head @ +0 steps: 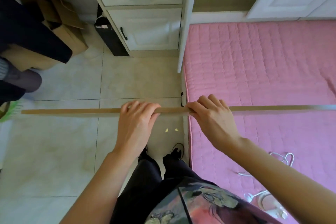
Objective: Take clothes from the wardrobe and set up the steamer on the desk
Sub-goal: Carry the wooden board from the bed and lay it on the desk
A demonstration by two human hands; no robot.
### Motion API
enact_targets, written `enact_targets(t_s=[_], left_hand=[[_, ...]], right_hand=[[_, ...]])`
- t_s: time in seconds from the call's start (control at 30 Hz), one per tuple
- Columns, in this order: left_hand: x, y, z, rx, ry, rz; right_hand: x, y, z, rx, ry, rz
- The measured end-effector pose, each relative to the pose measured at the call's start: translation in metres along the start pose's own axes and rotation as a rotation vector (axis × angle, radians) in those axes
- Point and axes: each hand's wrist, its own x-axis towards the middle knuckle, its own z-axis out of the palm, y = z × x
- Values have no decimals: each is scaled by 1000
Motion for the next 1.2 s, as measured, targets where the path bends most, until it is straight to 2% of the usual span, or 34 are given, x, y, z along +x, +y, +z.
enact_targets(t_s=[0.23,0.47,0.83,1.2], left_hand=[[-31,-63,-23,2,2,-155],[-44,-153,-69,-19,-5,-237],[-33,-293,-142,13,43,-195],[37,-375,-187,90,120,-110]], right_hand=[[45,-56,27,22,-46,-123],[107,-143,45,49,-60,-206],[198,-263,75,88,-78,-199],[306,-298,75,32,-5,-271]])
